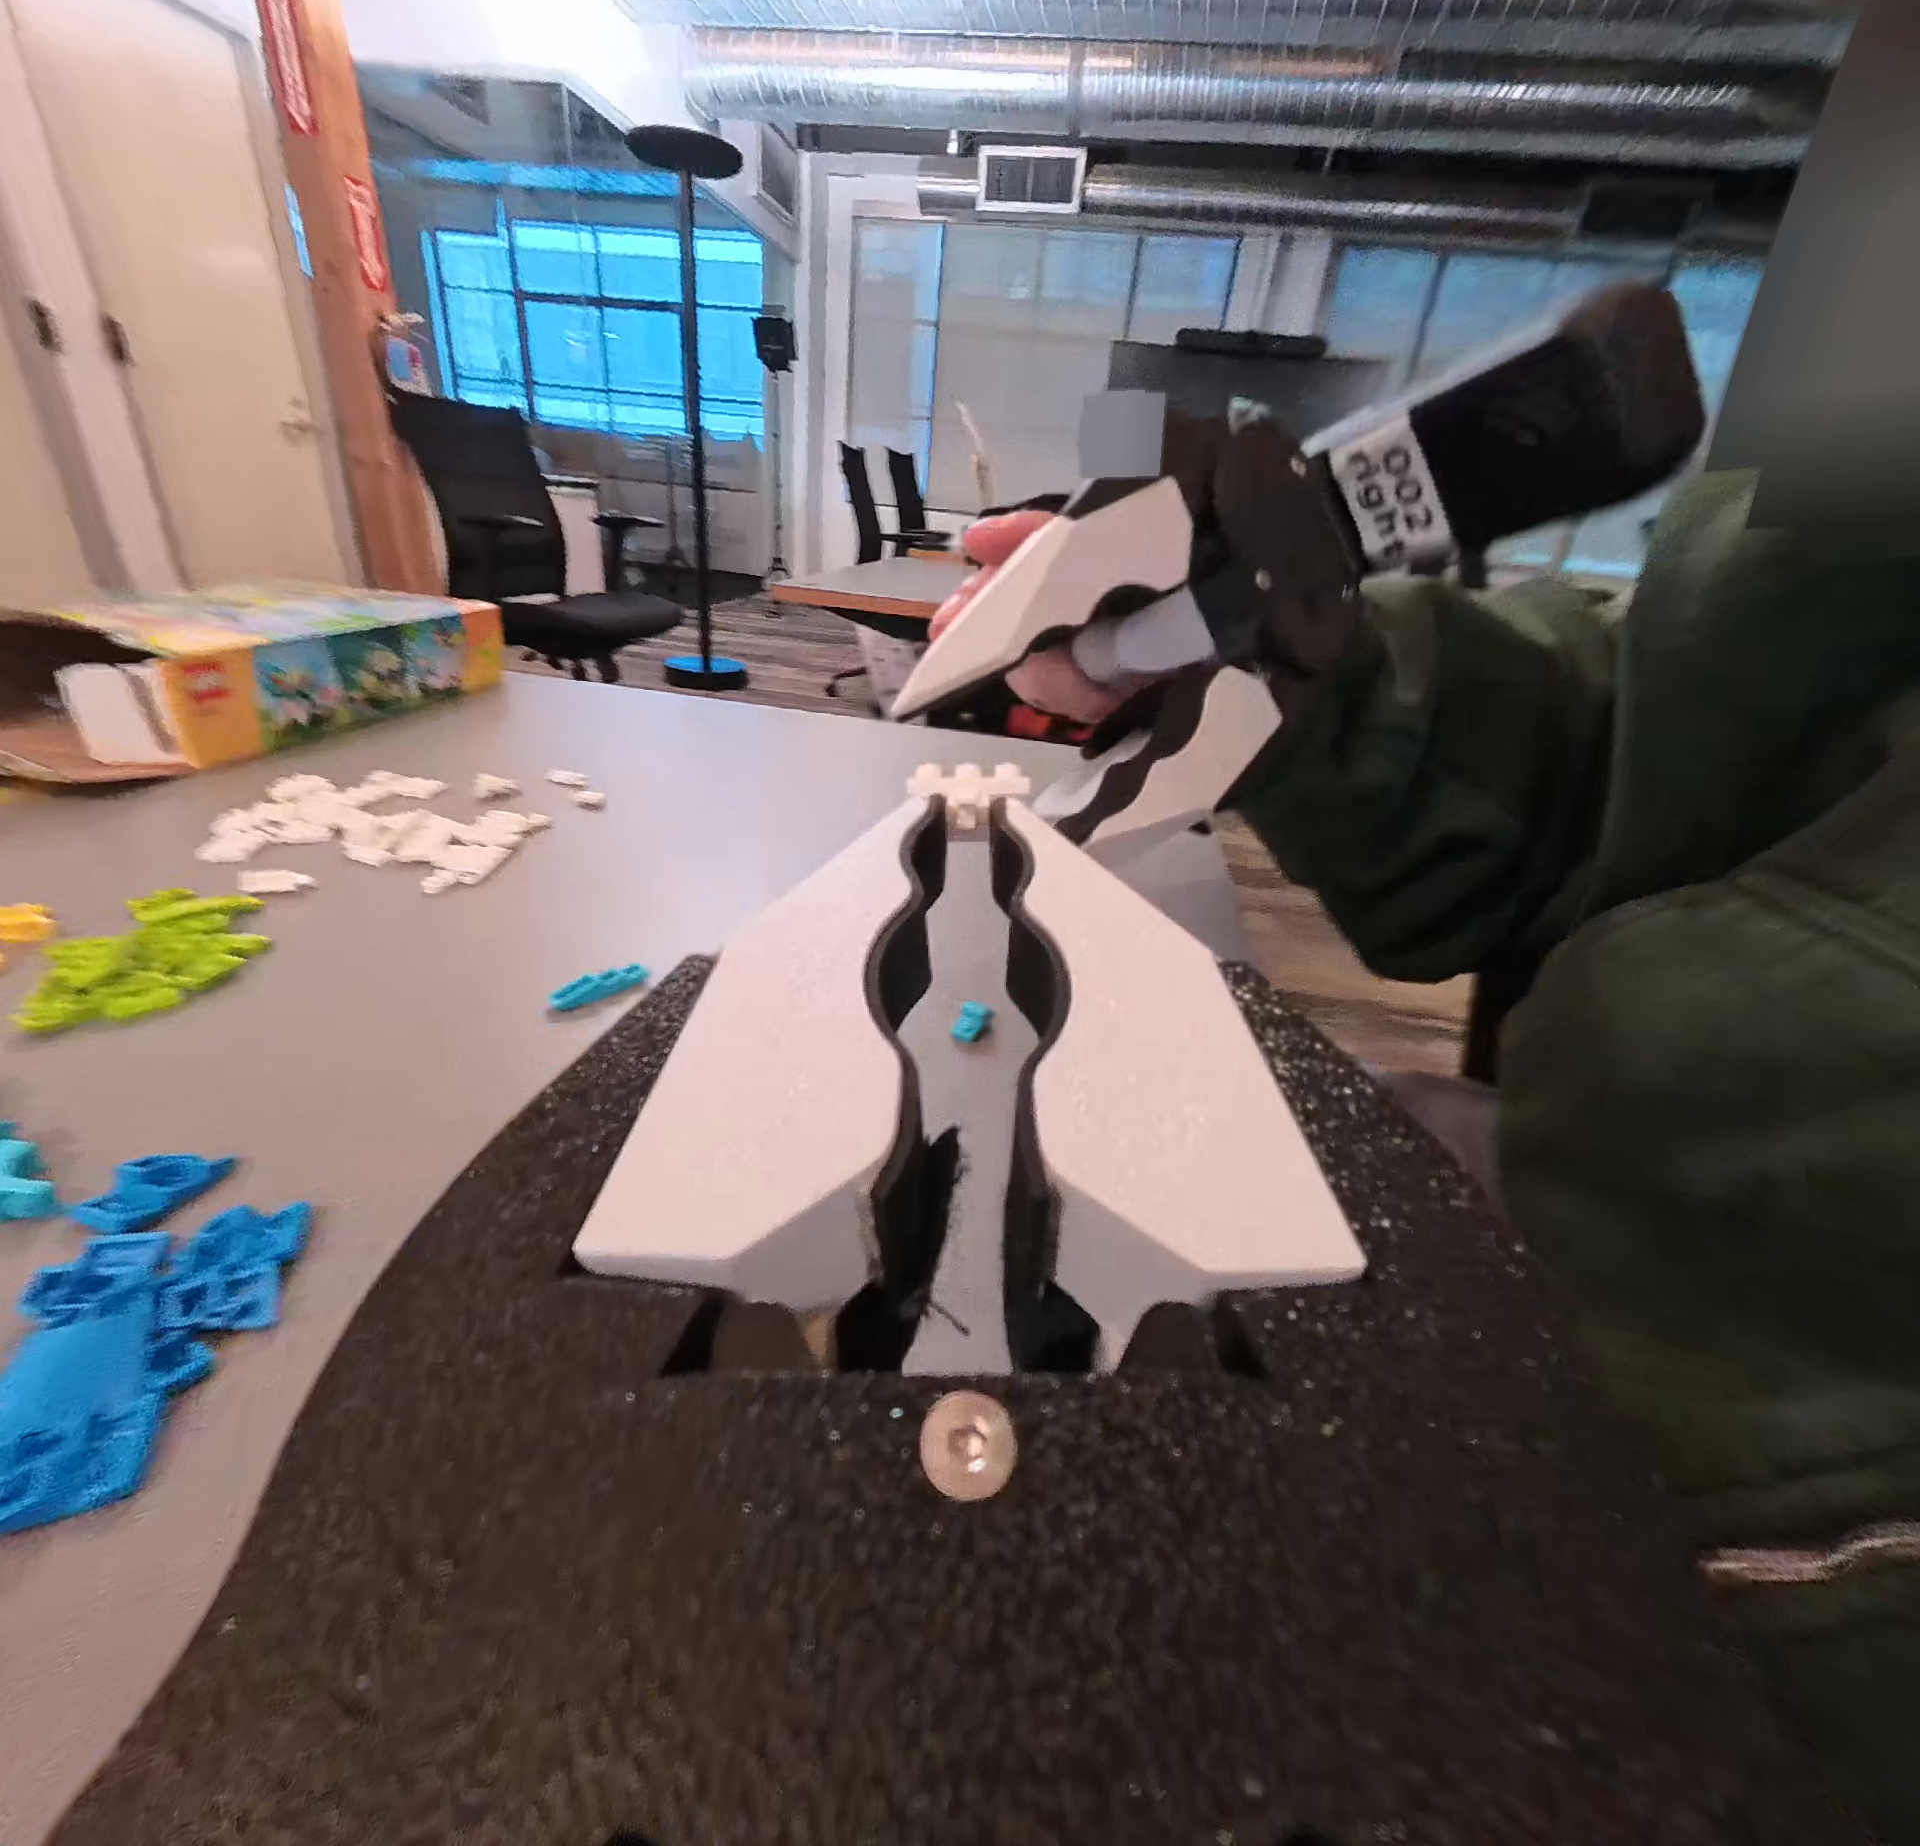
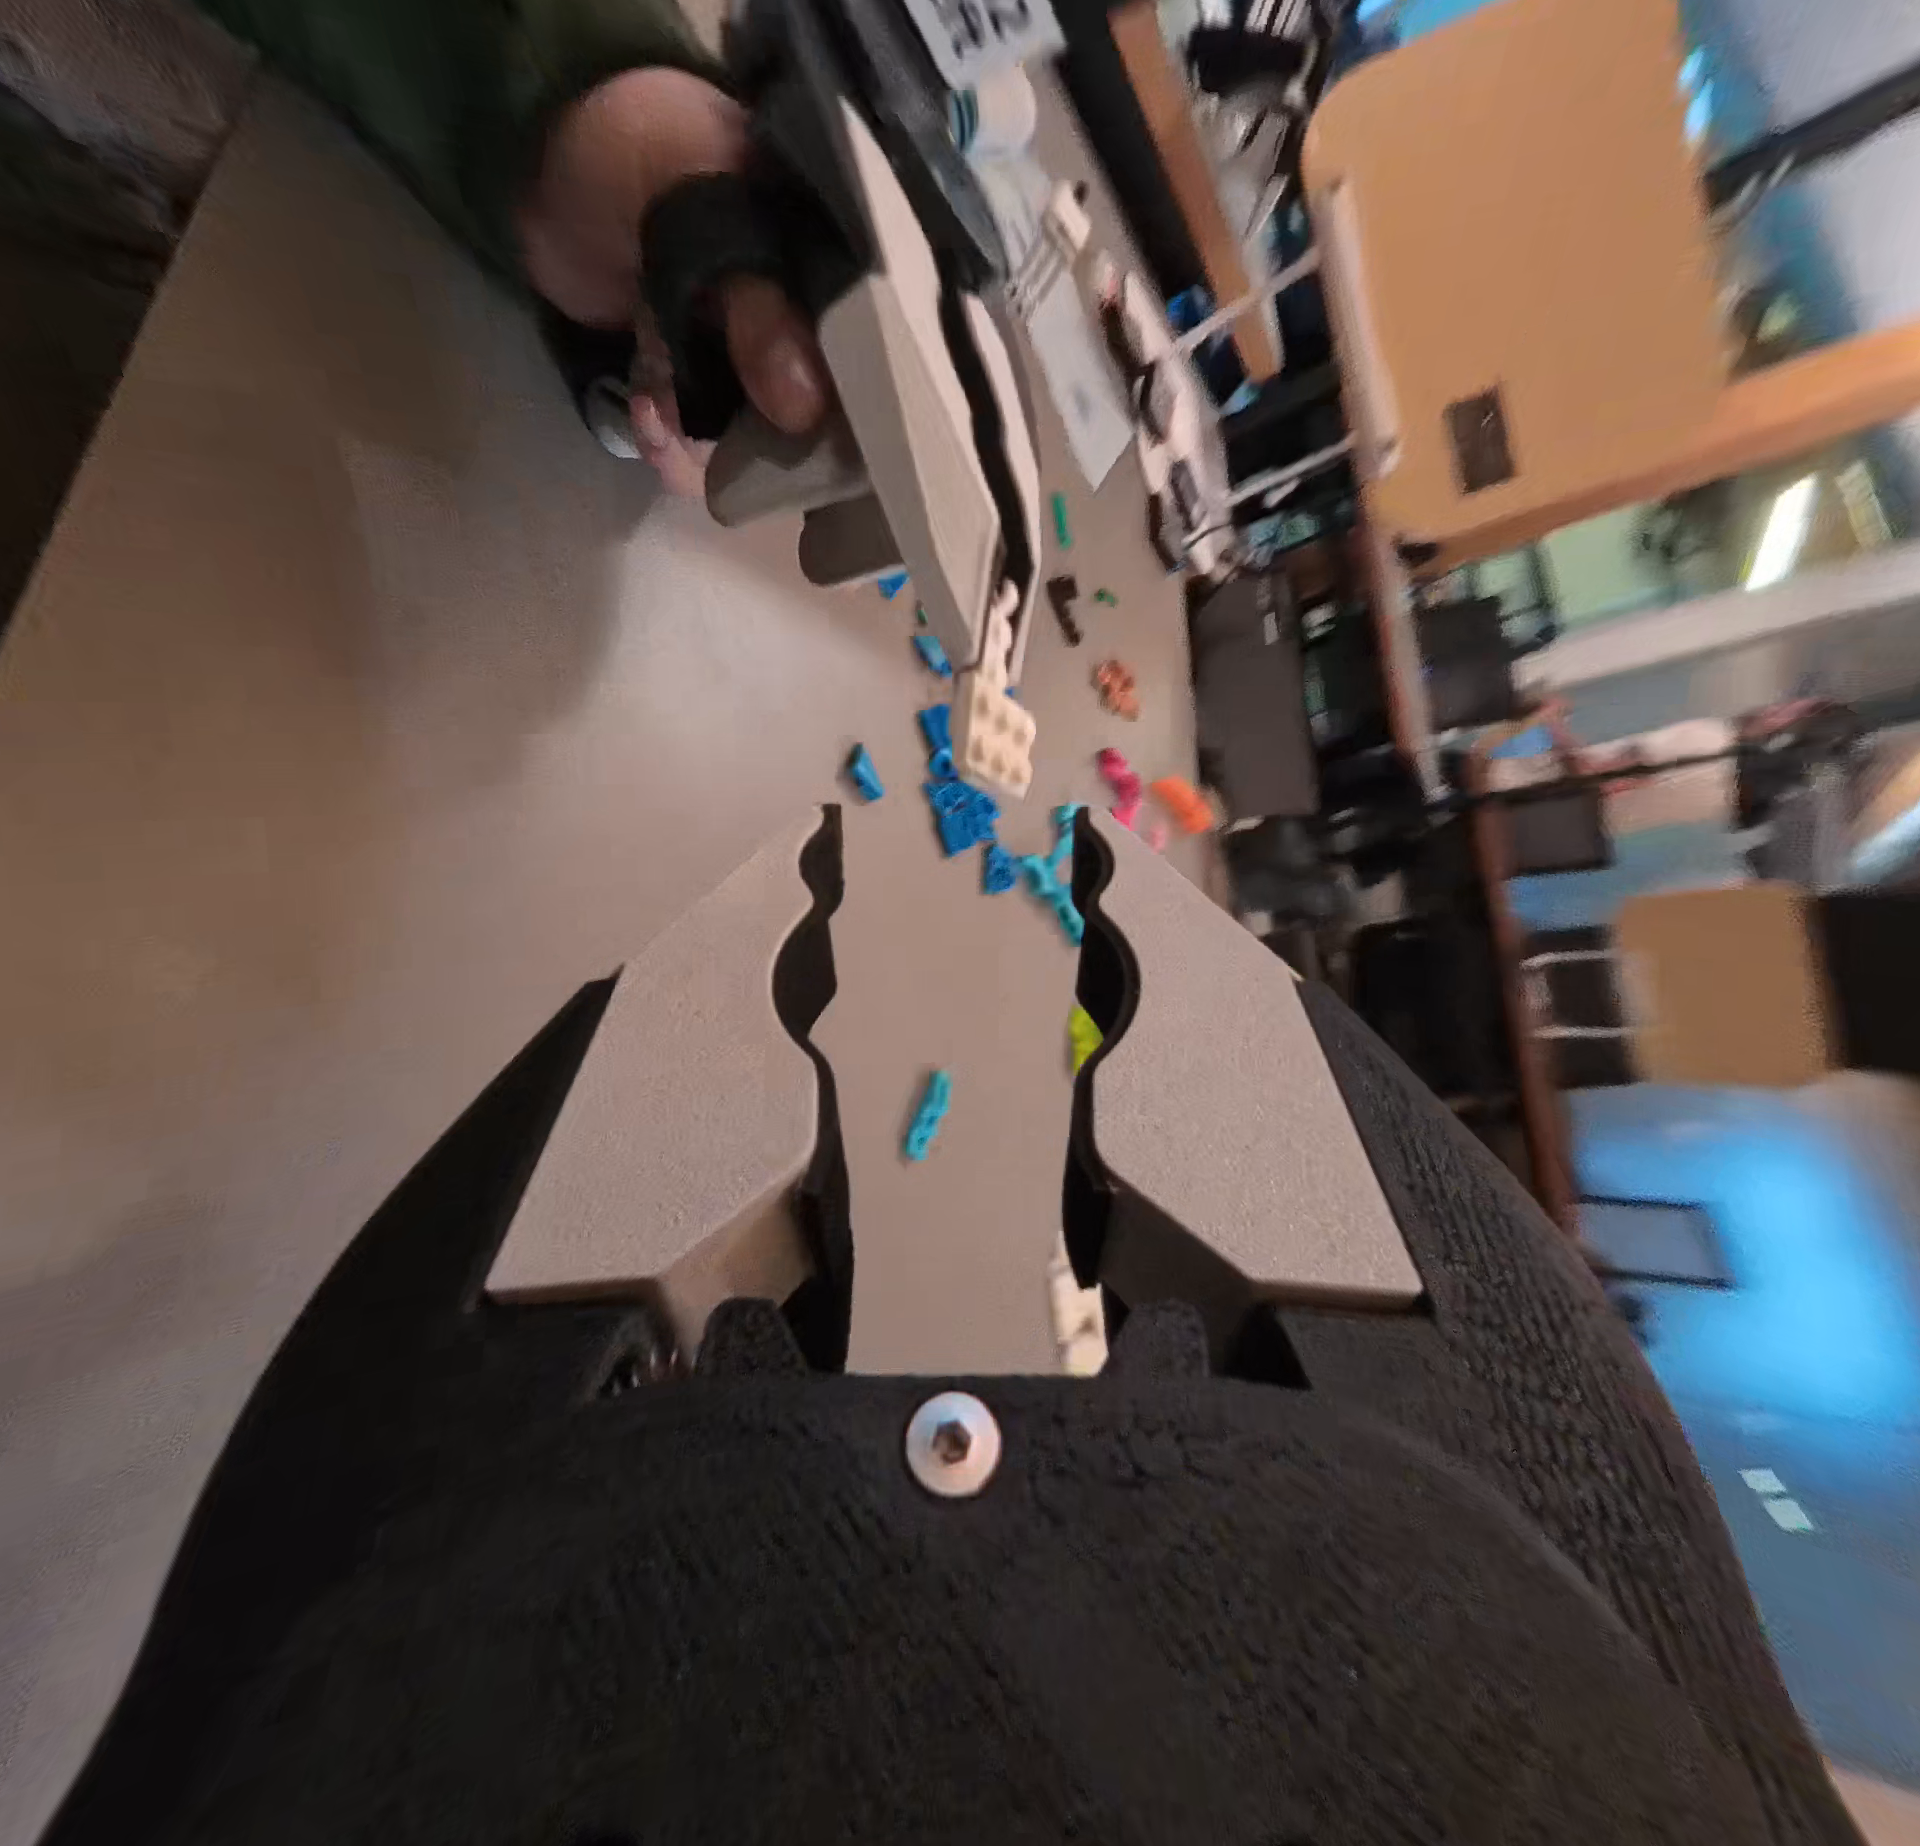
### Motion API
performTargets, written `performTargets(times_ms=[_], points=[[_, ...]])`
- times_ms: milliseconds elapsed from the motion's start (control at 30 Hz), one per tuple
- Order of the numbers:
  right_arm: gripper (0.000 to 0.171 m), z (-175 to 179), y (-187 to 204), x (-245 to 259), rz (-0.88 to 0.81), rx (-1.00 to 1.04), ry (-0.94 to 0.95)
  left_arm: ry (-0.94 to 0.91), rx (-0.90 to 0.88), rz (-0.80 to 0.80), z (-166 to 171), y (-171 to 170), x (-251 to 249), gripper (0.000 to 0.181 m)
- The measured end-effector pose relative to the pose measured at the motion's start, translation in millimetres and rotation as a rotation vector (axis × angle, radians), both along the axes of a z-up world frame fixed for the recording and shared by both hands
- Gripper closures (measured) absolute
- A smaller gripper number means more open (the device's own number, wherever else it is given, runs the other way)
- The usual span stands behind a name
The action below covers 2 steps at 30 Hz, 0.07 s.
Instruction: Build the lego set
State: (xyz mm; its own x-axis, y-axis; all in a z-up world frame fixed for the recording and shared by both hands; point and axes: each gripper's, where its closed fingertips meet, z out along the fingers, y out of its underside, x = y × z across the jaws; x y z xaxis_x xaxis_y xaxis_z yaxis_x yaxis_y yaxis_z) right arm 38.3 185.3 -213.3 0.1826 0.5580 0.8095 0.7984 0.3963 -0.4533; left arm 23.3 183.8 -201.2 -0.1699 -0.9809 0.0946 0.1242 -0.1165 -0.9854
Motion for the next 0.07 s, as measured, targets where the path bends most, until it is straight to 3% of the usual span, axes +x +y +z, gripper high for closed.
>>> performTargets(times_ms=[33, 67], points=[[0.131, 1.9, -1.8, -4.1, 0.016, 0.056, -0.022, 0.002, -0.036, -0.033, 0.2, -2.6, 0.3, 0.176], [0.134, 3.5, -3.2, -7.5, 0.030, 0.094, -0.031, 0.006, -0.071, -0.059, 0.2, -4.3, 0.7, 0.176]])
